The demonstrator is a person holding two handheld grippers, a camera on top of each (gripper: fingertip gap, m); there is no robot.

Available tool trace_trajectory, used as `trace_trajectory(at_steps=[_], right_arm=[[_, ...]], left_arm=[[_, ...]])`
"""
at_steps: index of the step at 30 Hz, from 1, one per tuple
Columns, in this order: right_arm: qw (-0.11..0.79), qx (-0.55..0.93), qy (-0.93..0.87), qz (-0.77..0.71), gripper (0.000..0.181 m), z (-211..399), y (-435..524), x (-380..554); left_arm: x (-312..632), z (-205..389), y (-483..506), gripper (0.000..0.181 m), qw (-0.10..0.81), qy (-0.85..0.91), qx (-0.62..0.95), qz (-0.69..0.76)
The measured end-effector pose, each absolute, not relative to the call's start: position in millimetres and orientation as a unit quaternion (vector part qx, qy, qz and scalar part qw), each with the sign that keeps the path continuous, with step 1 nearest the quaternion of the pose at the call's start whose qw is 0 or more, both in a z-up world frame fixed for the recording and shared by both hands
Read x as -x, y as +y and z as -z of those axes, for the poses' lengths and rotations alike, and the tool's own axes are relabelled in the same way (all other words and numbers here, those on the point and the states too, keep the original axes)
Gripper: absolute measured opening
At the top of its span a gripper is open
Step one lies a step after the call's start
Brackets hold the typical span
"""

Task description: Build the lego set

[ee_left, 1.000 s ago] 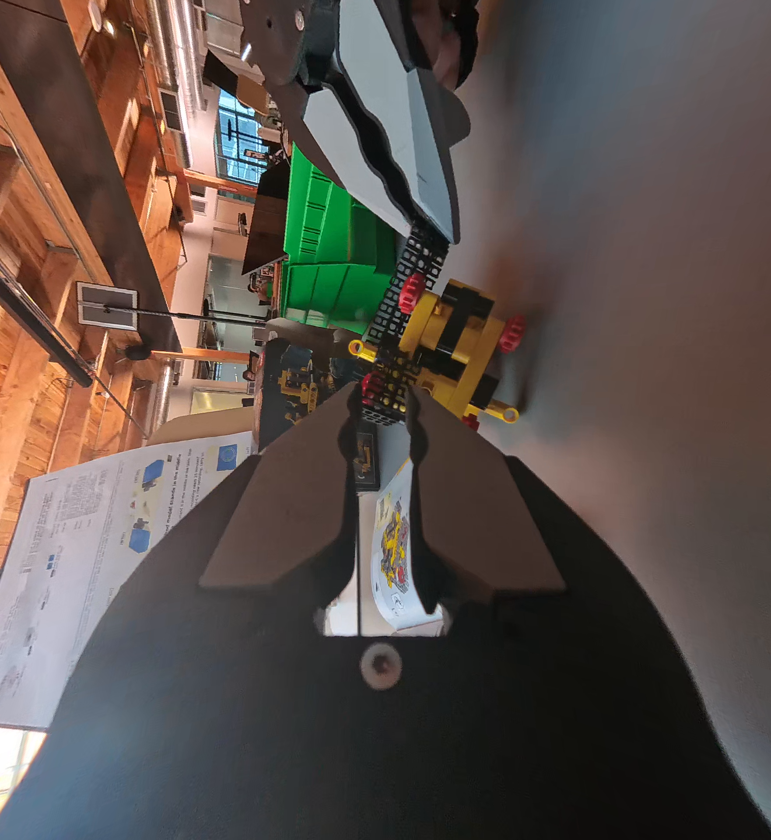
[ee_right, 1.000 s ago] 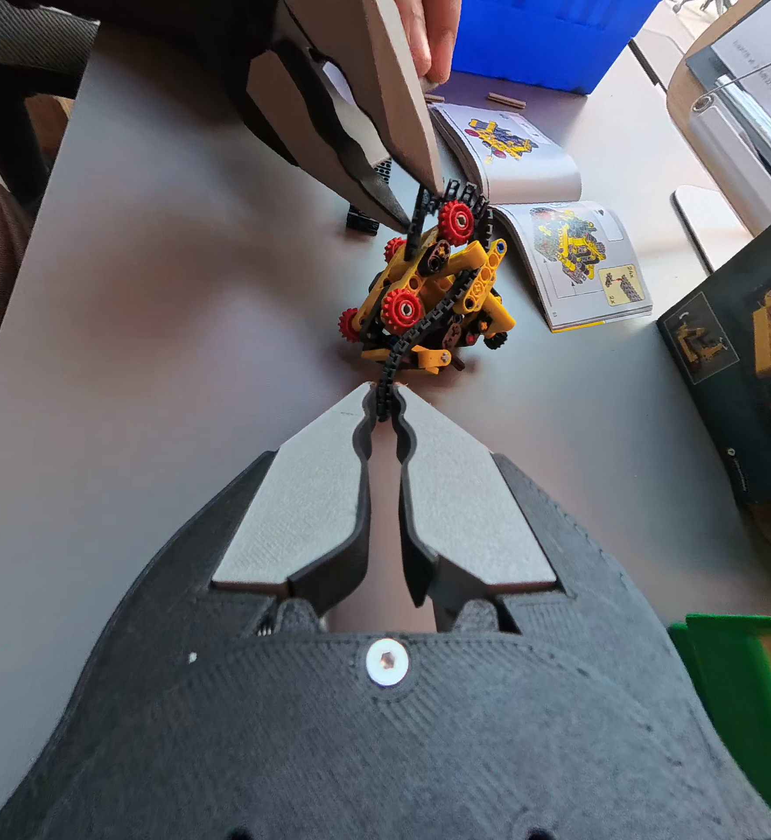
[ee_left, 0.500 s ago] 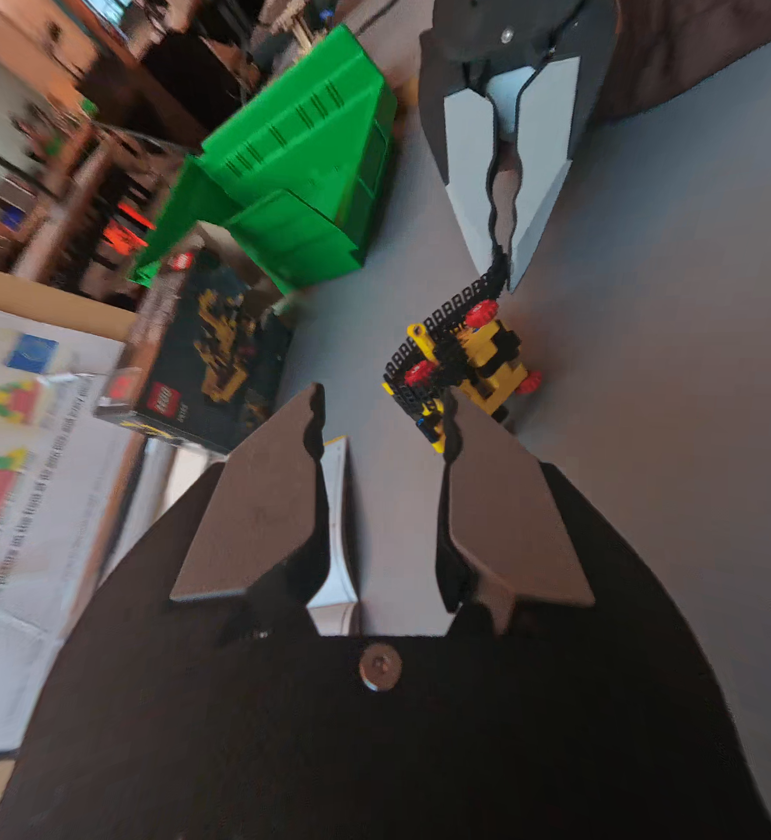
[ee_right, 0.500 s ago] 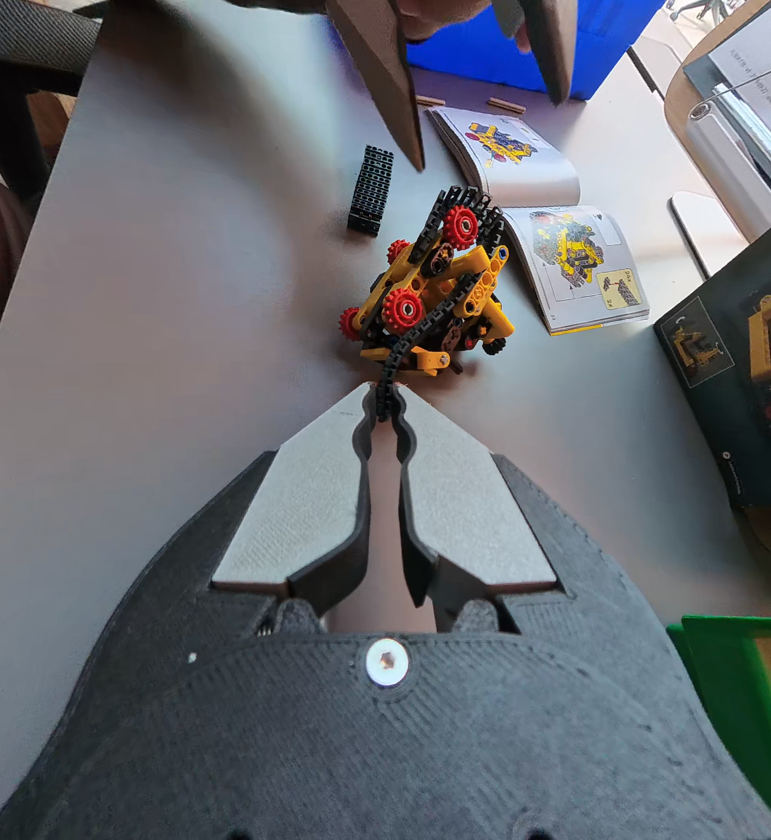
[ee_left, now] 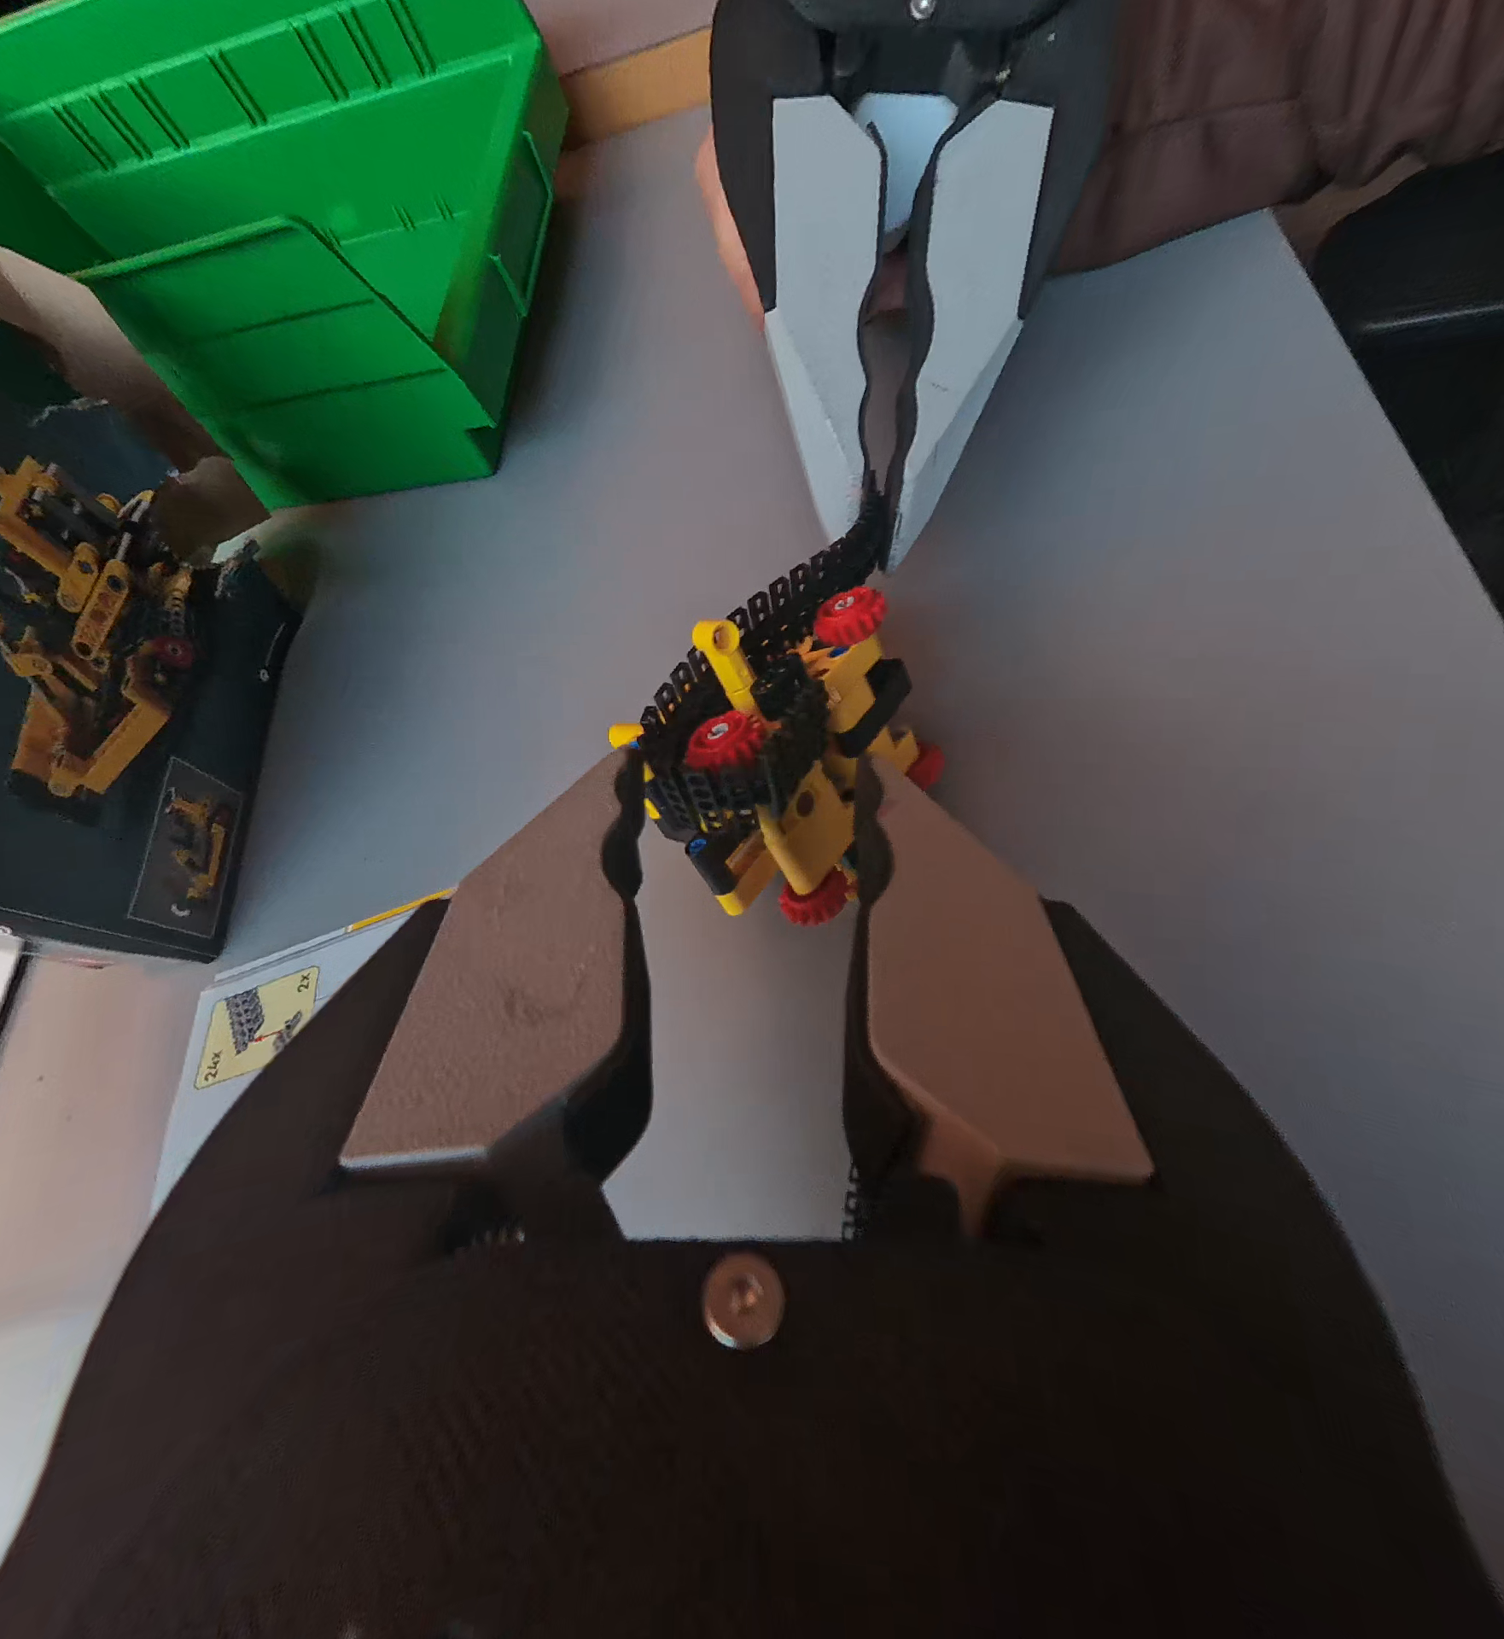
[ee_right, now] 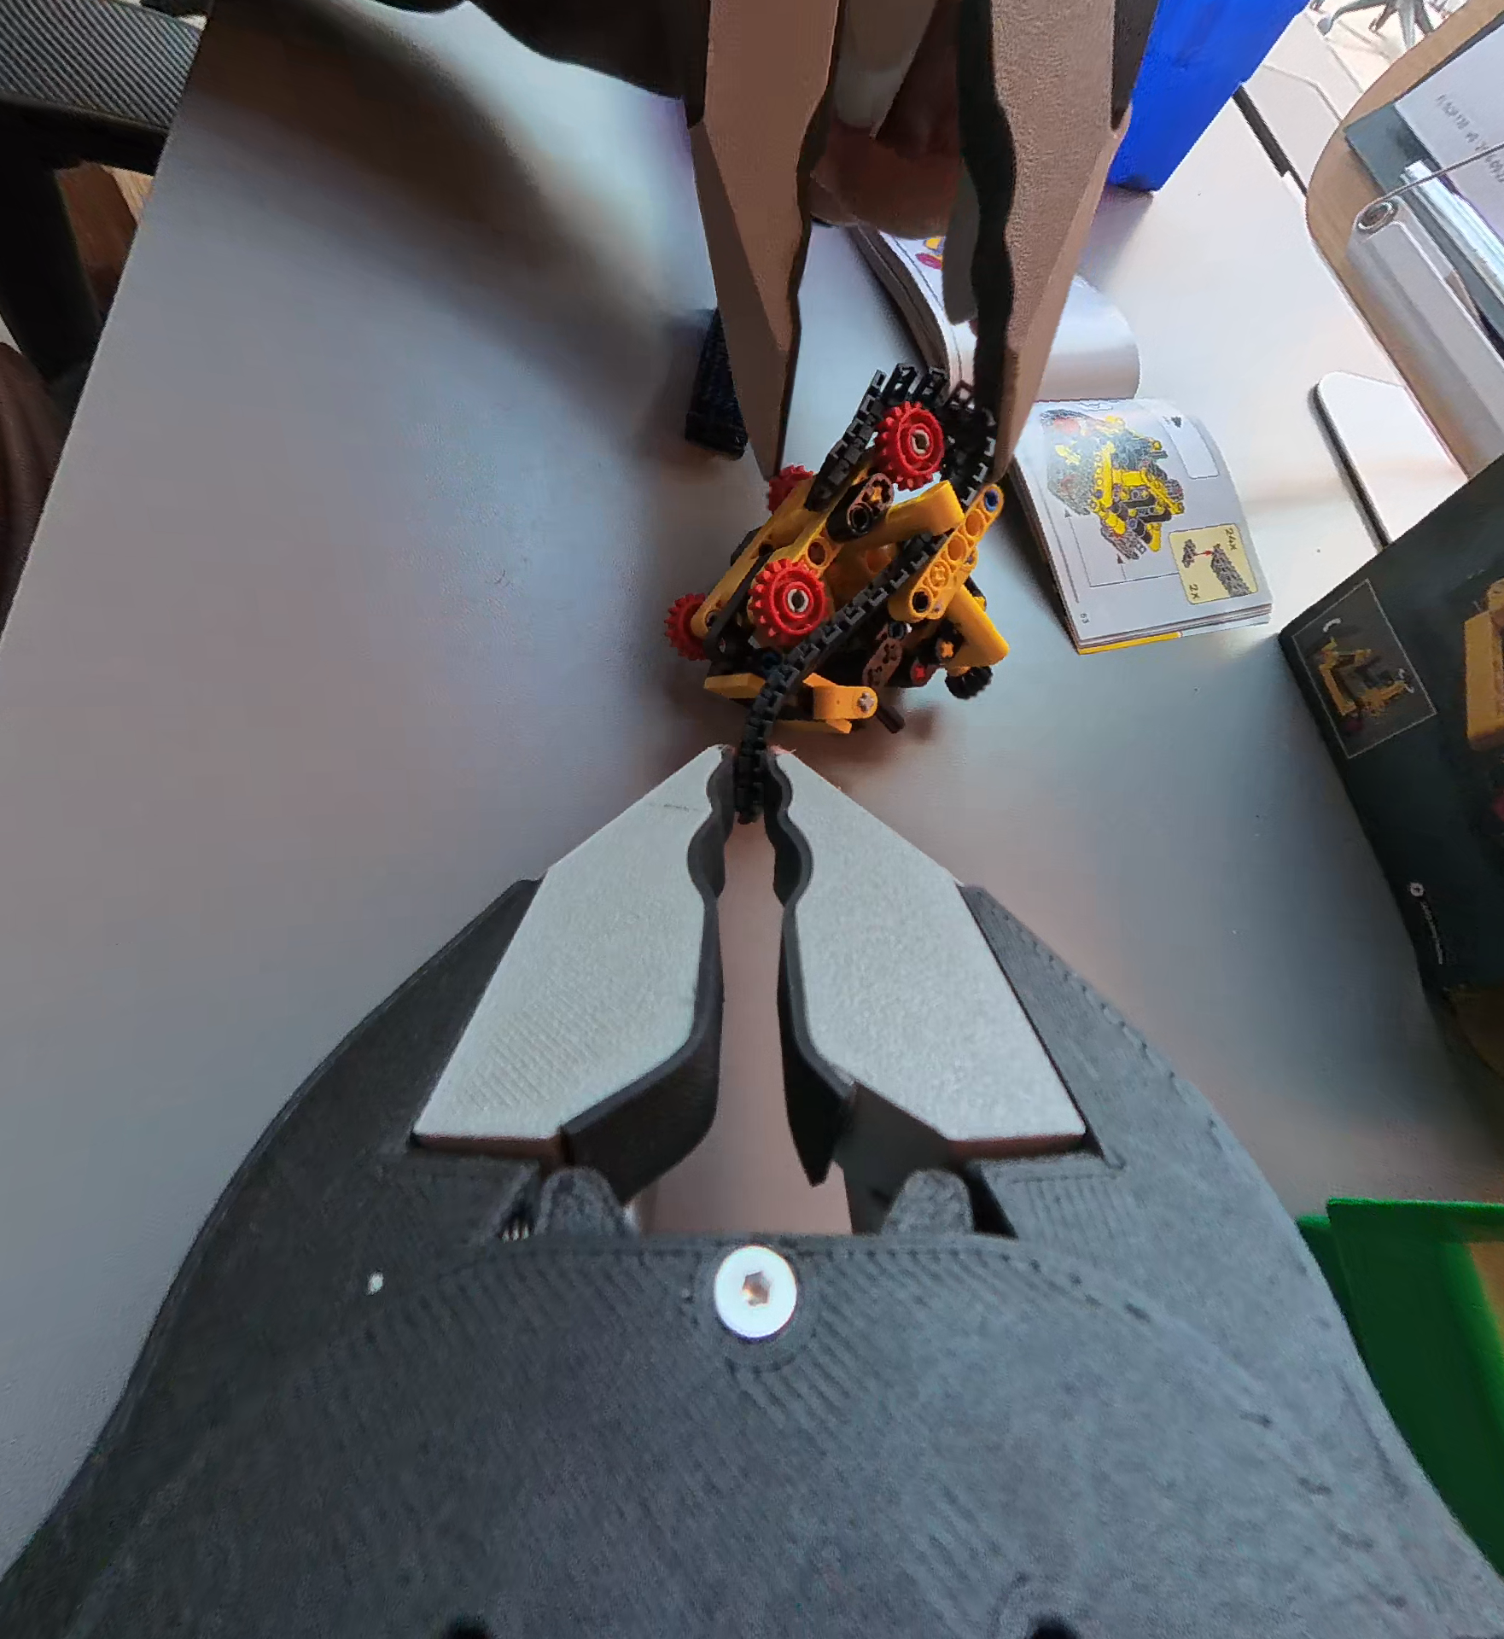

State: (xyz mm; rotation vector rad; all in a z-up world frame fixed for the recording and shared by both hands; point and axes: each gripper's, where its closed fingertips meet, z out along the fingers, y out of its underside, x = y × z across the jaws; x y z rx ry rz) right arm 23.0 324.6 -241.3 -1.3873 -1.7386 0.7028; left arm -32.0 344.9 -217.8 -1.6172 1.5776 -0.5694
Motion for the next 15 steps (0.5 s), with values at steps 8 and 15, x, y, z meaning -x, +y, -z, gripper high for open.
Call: trace_trajectory(at_steps=[8, 15], right_arm=[[0.401, 0.566, -0.67, -0.264, 0.003, 240.6, 335.1, -25.2], [0.364, 0.608, -0.653, -0.268, 0.002, 254.9, 344.2, -28.3]], left_arm=[[38.8, 219.5, 349.1, 0.024, 0.392, 0.605, 0.662, 0.202], [39.2, 223.3, 343.2, 0.036, 0.347, 0.597, 0.687, 0.225]])
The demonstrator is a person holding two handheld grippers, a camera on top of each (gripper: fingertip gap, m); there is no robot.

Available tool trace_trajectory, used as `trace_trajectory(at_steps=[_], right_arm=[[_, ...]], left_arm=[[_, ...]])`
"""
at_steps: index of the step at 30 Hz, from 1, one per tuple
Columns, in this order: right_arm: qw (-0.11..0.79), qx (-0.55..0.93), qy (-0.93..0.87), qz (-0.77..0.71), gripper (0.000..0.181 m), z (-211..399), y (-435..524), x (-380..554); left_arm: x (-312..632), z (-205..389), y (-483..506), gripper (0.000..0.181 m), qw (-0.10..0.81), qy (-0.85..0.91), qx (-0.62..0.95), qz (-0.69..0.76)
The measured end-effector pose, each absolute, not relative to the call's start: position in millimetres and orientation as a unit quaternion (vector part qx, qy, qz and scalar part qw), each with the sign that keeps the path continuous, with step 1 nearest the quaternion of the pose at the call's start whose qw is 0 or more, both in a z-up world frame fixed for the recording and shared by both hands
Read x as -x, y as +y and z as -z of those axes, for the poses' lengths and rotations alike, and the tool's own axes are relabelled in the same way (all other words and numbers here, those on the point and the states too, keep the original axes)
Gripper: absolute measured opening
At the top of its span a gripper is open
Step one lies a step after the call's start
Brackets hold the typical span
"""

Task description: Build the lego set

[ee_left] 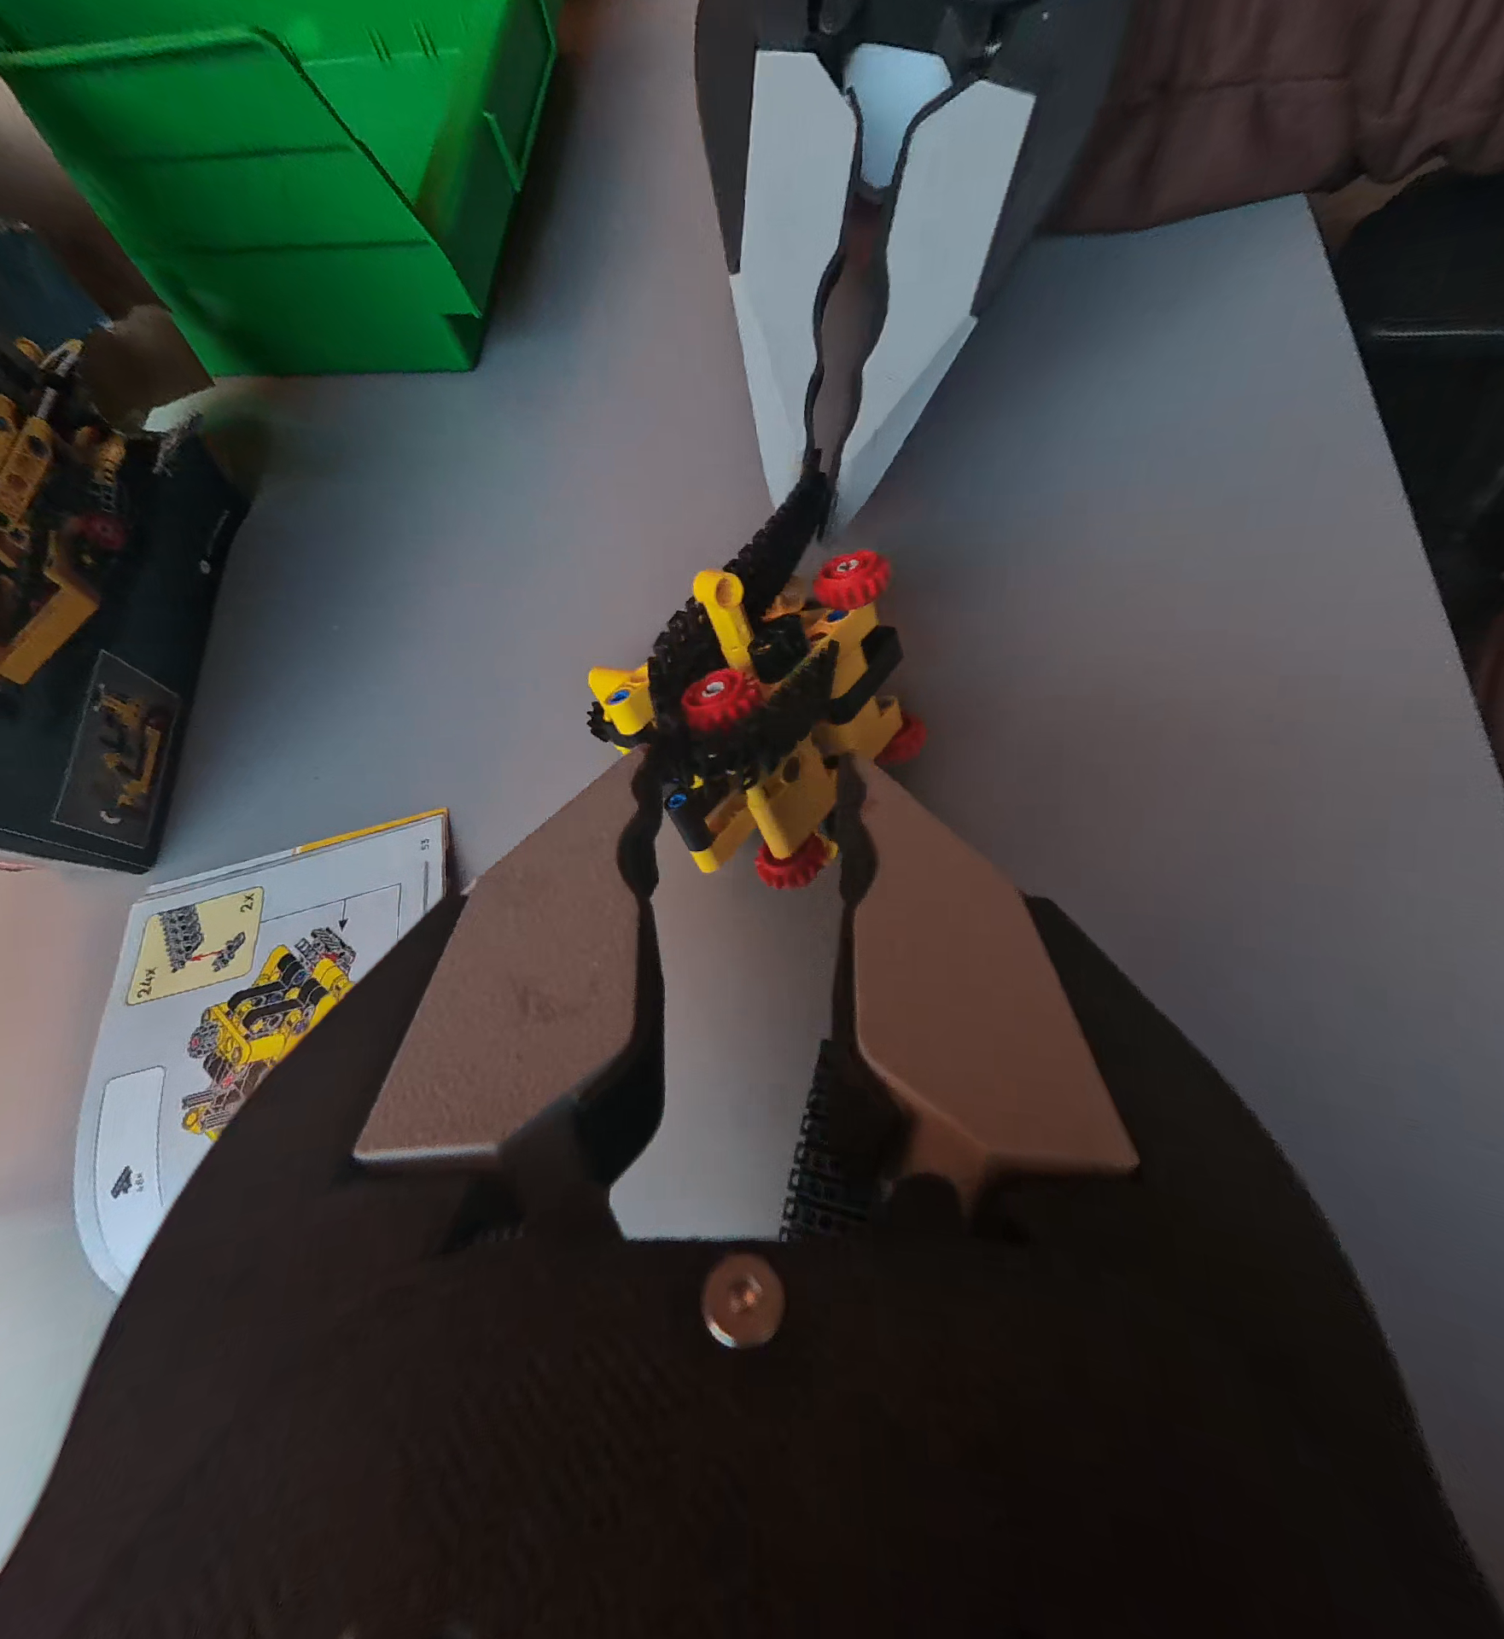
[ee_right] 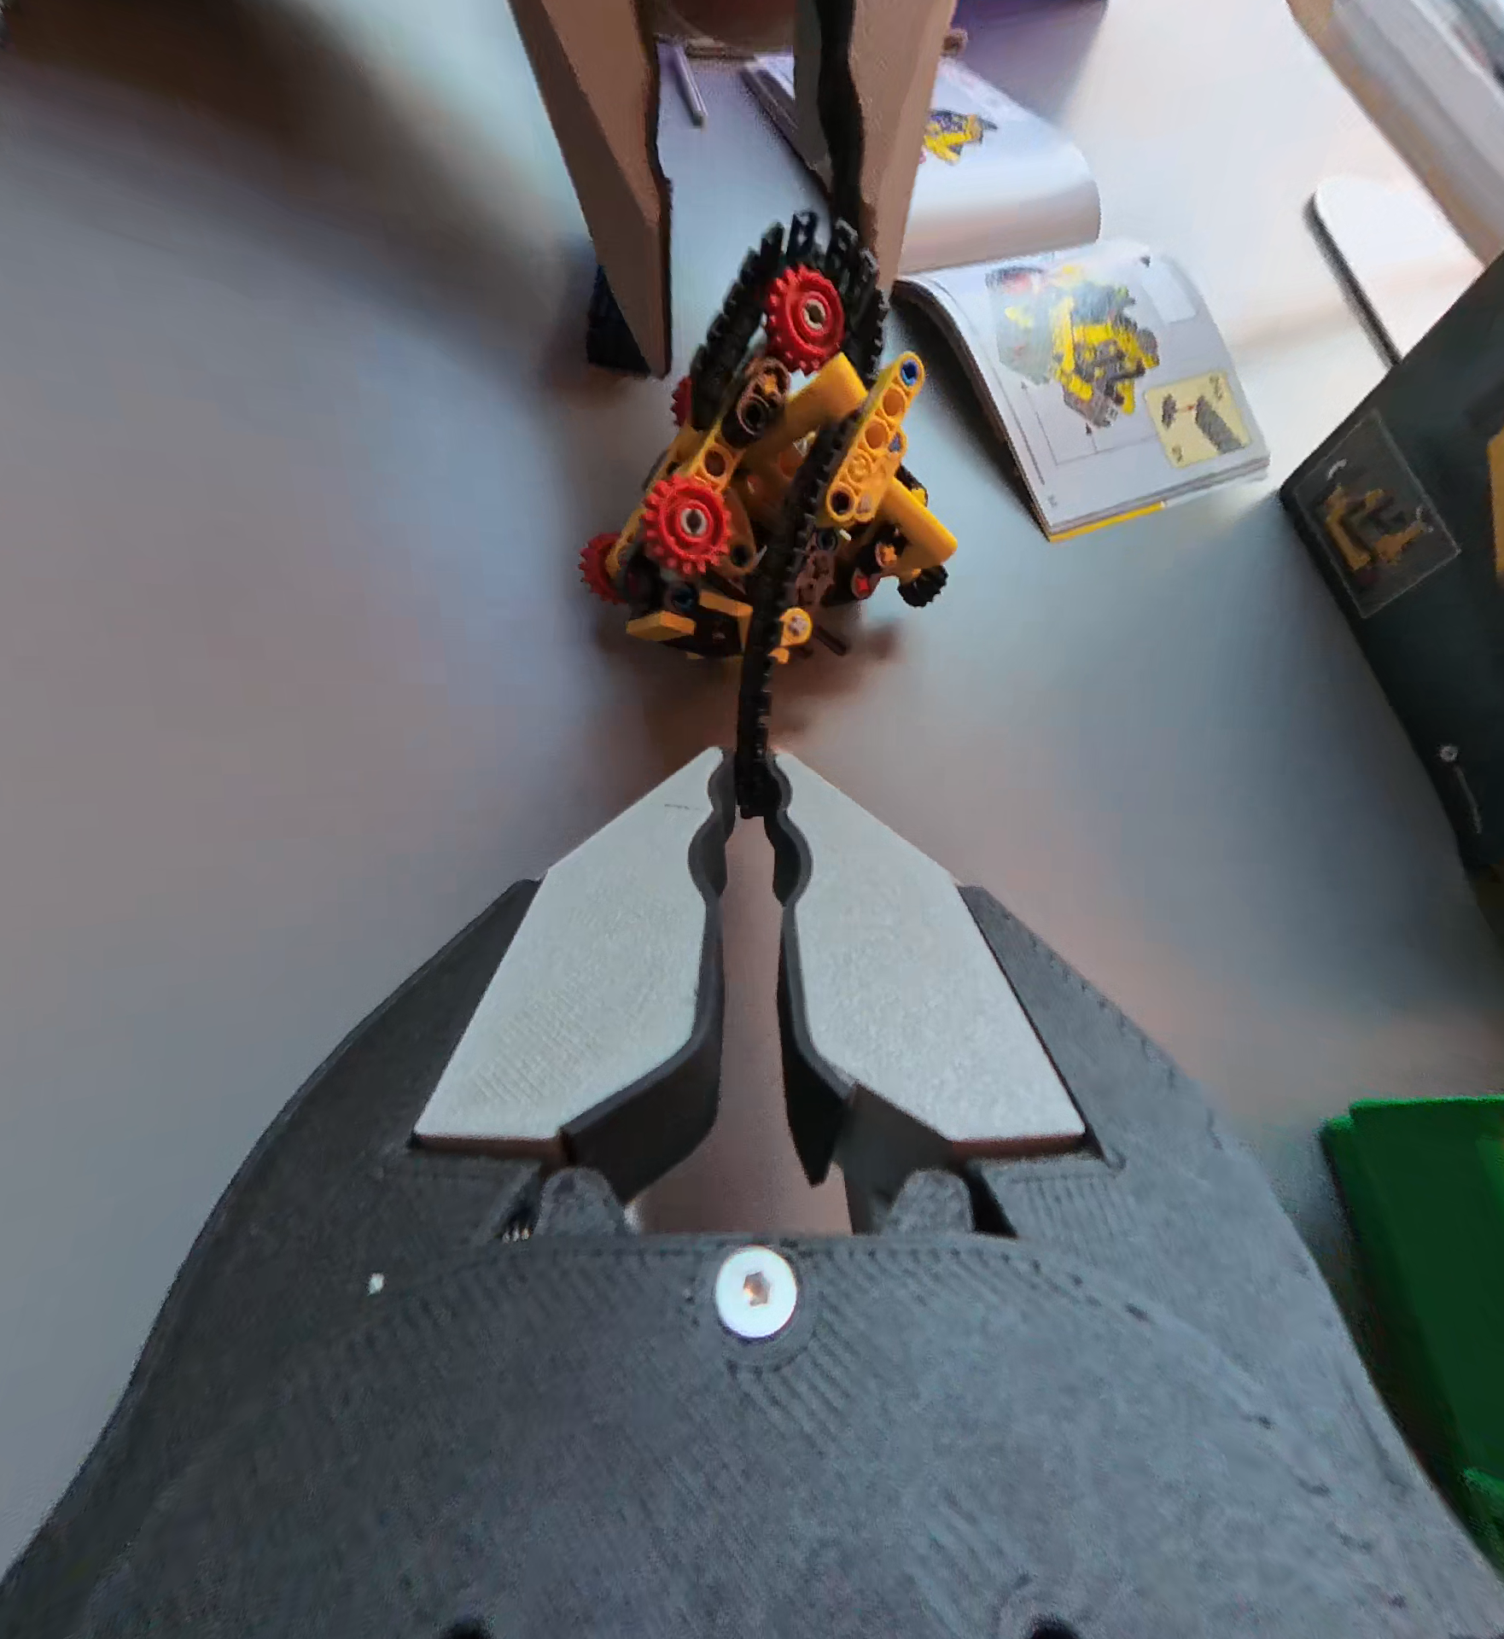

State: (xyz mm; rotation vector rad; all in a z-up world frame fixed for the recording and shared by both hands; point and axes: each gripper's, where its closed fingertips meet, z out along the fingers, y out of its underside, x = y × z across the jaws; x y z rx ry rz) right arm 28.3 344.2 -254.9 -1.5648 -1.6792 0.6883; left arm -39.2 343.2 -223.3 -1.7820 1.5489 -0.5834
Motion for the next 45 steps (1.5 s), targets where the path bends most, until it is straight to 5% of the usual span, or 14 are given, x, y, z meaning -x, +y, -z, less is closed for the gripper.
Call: trace_trajectory(at_steps=[16, 20, 45], right_arm=[[0.309, 0.593, -0.654, -0.355, 0.001, 248.4, 319.9, -25.4], [0.286, 0.601, -0.654, -0.359, 0.002, 255.4, 318.4, -25.3], [0.309, 0.597, -0.641, -0.37, 0.002, 244.1, 323.4, -27.8]], left_arm=[[41.5, 216.5, 346.4, 0.042, 0.326, 0.593, 0.686, 0.265], [33.8, 219.8, 347.2, 0.028, 0.325, 0.606, 0.679, 0.257], [48.8, 202.4, 362.5, 0.025, 0.313, 0.508, 0.74, 0.311]])
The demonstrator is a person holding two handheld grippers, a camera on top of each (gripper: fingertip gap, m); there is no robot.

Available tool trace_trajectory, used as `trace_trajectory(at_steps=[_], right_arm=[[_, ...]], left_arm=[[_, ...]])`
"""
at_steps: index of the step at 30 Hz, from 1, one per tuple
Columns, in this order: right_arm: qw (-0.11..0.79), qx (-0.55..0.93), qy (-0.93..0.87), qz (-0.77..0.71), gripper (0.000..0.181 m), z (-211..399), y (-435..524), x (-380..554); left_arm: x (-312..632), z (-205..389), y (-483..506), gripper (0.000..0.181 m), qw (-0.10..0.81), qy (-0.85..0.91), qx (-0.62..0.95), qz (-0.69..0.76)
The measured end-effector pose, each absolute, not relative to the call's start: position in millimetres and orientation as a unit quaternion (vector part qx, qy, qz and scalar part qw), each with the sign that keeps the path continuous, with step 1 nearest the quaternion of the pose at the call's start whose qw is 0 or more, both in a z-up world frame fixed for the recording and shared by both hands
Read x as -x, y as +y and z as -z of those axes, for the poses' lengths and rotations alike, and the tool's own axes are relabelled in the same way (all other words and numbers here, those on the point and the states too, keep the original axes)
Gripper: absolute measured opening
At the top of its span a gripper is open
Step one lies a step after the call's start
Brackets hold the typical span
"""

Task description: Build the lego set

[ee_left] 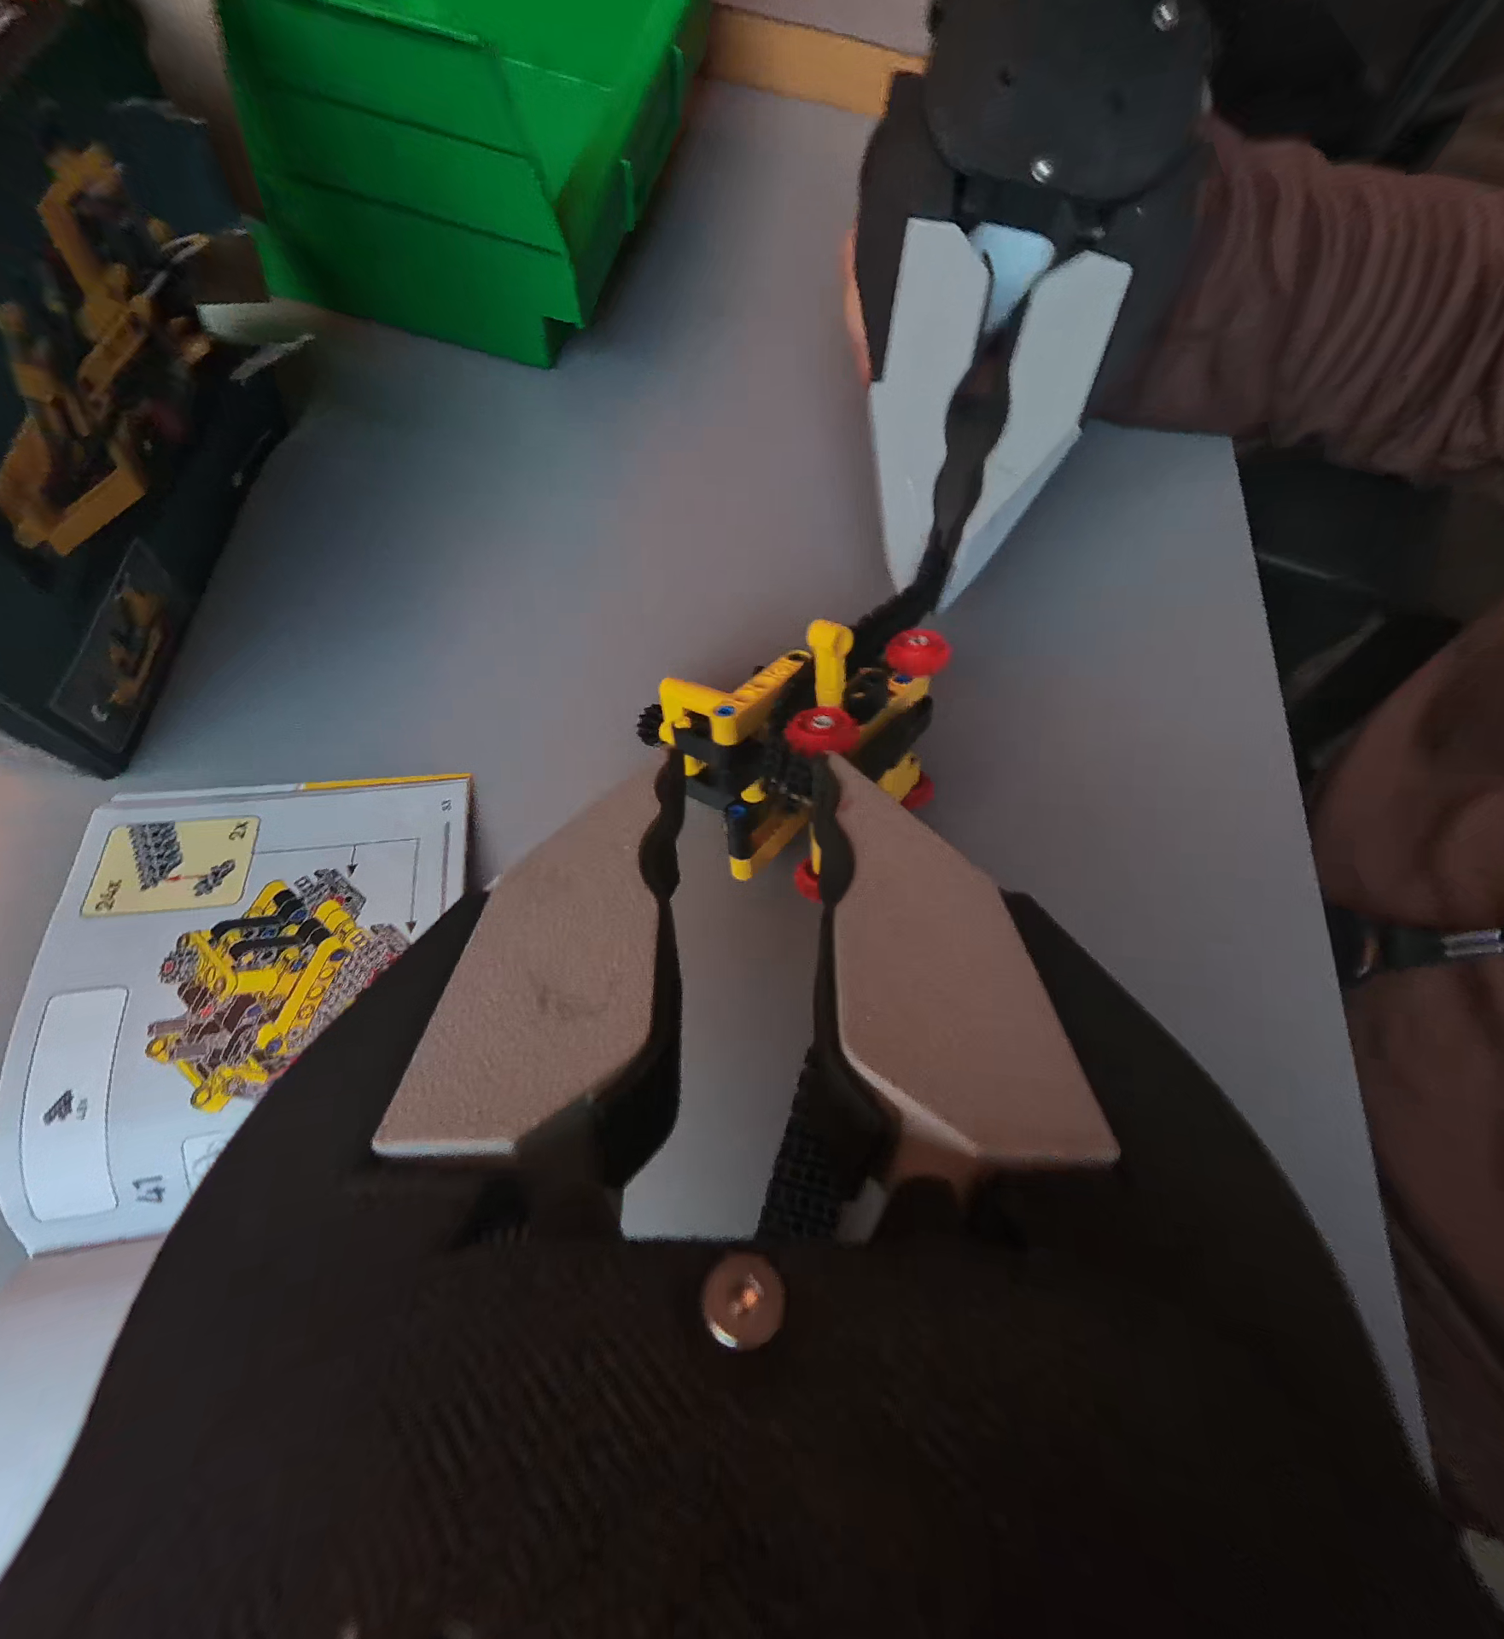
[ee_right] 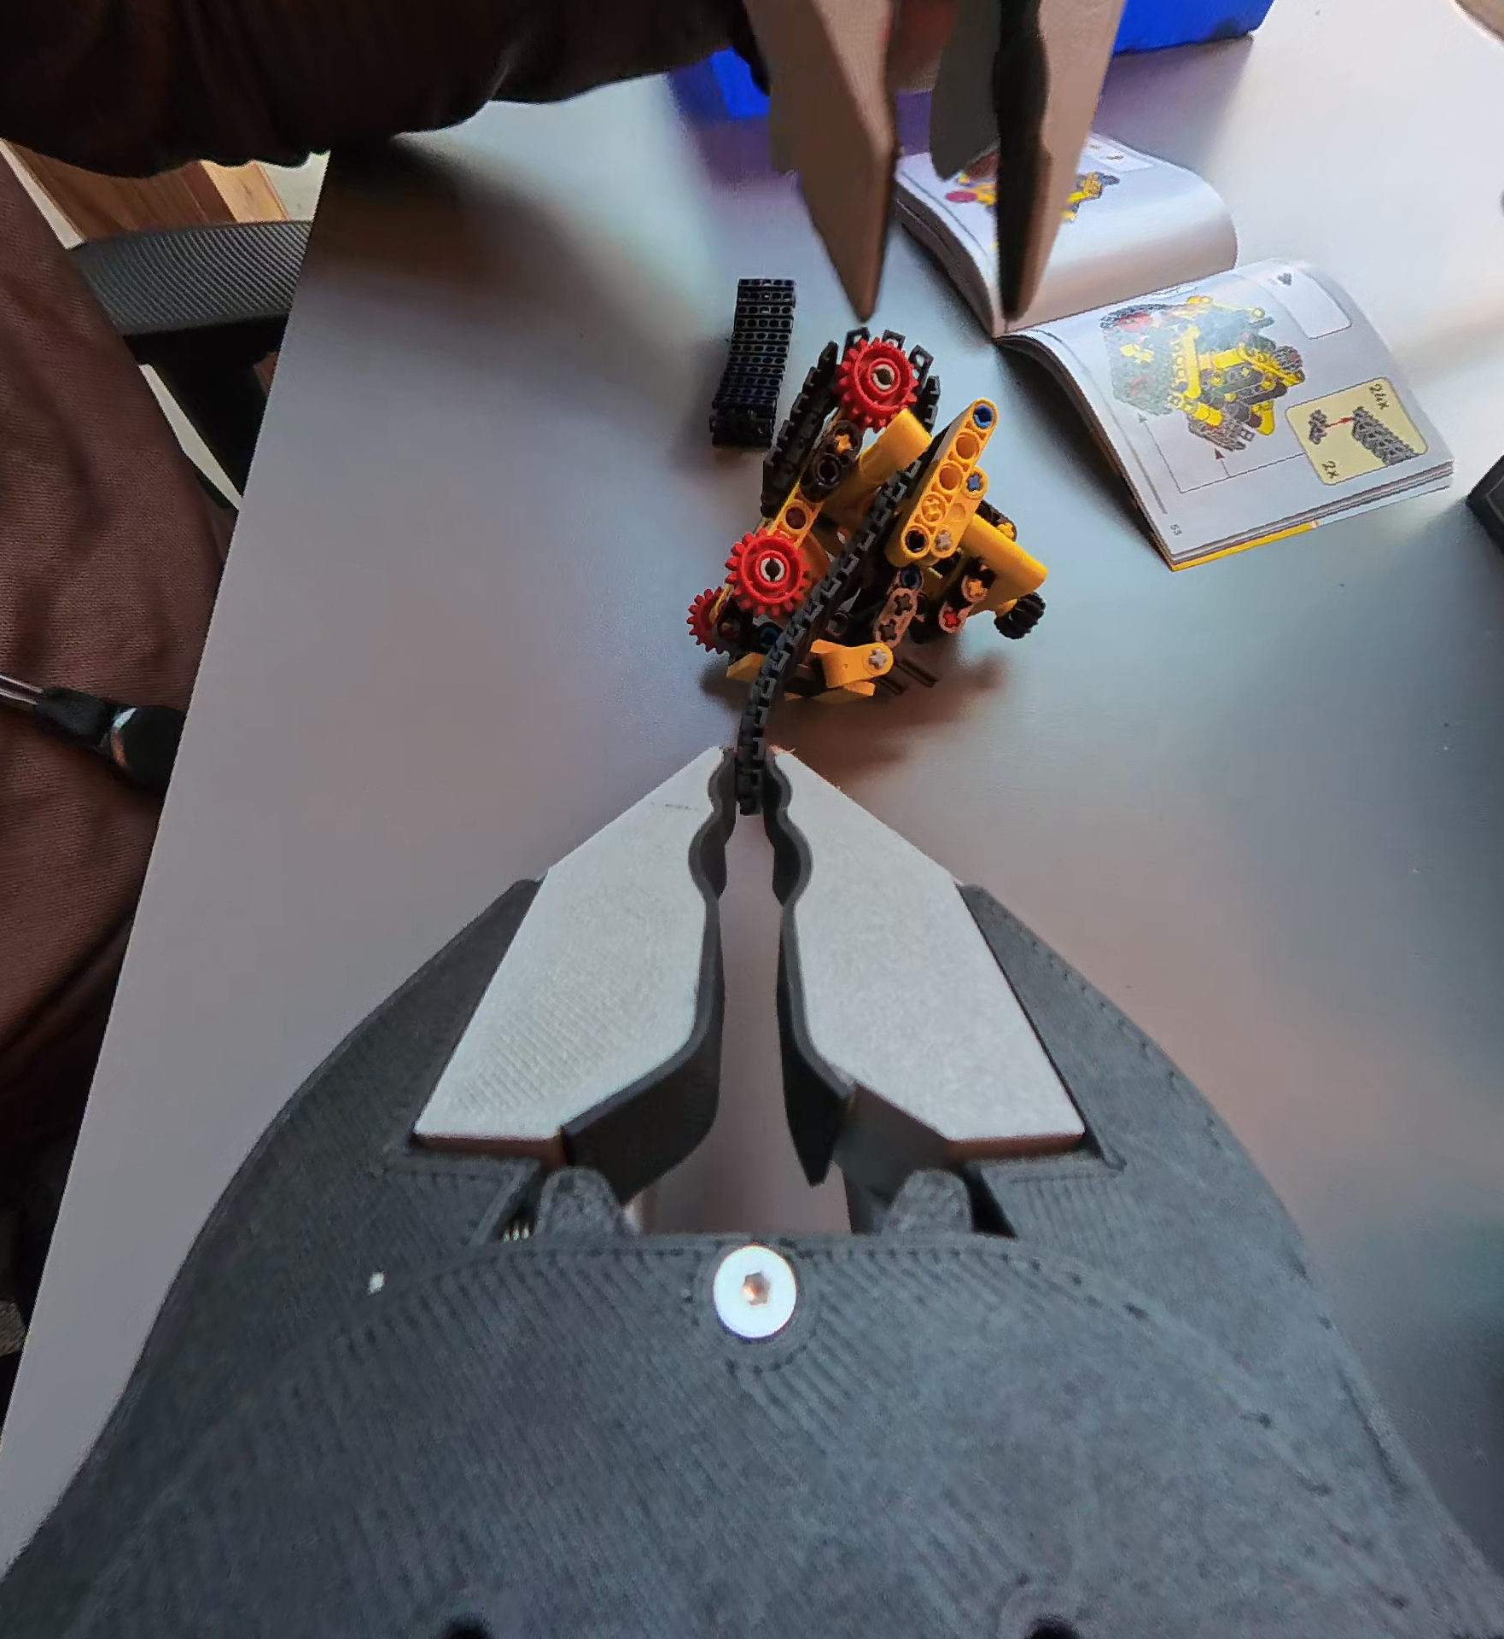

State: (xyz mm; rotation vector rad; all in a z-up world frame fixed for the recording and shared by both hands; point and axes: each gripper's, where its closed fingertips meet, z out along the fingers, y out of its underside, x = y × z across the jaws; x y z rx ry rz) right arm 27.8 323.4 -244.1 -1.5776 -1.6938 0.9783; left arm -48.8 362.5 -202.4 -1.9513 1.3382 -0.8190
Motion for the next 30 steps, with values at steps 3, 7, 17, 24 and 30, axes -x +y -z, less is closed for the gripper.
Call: trace_trajectory(at_steps=[3, 7, 17, 24, 30], right_arm=[[0.307, 0.598, -0.644, -0.367, 0.002, 246.0, 323.2, -27.7], [0.305, 0.598, -0.646, -0.363, 0.002, 247.5, 322.9, -27.6], [0.303, 0.597, -0.65, -0.358, 0.002, 248.9, 321.4, -26.9], [0.307, 0.598, -0.651, -0.353, 0.001, 248.6, 322.1, -26.5], [0.313, 0.597, -0.649, -0.354, 0.001, 246.2, 323.0, -26.1]], left_arm=[[50.8, 200.3, 373.0, 0.02, 0.298, 0.456, 0.767, 0.339], [42.0, 201.2, 364.0, 0.028, 0.233, 0.417, 0.772, 0.419], [39.0, 204.3, 358.2, 0.0, 0.225, 0.432, 0.764, 0.423], [39.0, 202.0, 362.1, 0.0, 0.239, 0.434, 0.765, 0.411], [41.5, 194.8, 361.9, 0.0, 0.25, 0.435, 0.767, 0.401]])
